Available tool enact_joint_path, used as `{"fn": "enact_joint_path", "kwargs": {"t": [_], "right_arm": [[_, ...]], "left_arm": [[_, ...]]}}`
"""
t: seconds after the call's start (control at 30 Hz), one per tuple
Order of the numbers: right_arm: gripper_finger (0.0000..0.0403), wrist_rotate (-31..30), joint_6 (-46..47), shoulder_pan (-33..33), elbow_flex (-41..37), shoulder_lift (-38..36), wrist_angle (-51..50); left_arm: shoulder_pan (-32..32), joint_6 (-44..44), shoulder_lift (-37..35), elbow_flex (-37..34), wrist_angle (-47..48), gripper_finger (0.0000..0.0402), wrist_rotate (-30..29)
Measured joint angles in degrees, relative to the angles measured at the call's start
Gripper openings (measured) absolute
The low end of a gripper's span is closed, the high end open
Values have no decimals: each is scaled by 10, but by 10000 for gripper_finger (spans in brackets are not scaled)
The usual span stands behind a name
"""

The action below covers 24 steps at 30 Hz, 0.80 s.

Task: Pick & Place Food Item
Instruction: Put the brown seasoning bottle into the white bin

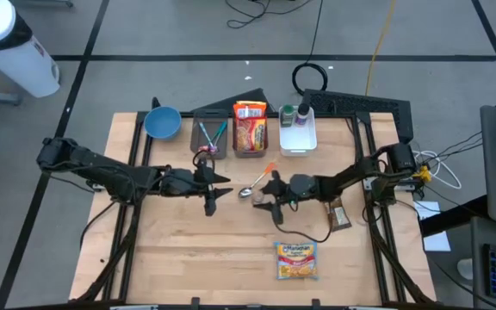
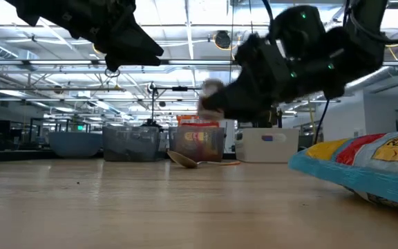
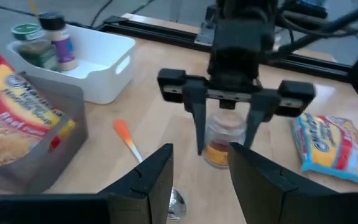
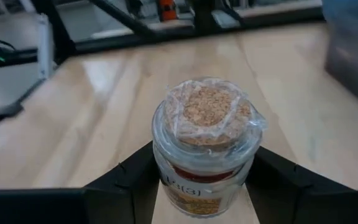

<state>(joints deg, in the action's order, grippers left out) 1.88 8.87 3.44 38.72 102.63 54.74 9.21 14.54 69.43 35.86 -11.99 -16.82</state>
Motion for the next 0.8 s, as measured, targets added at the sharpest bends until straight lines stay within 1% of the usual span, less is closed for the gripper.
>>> {"fn": "enact_joint_path", "kwargs": {"t": [0.07,0.13,0.23,0.33,0.43,0.67,0.8], "right_arm": [[189,1,-7,4,15,0,3],[189,7,-13,5,26,0,2],[191,28,-17,4,41,0,0],[189,29,-28,4,57,0,-15],[189,29,-40,4,66,0,-33],[189,29,-47,4,69,0,-34],[189,29,-48,4,69,0,-30]], "left_arm": [[0,-12,3,0,-2,159,25],[1,-17,9,0,-10,159,35],[0,-22,21,0,-36,159,33],[-2,-23,39,0,-63,167,39],[-3,-10,57,0,-88,191,55],[-3,4,75,0,-142,265,93],[-3,9,75,0,-144,291,92]]}}
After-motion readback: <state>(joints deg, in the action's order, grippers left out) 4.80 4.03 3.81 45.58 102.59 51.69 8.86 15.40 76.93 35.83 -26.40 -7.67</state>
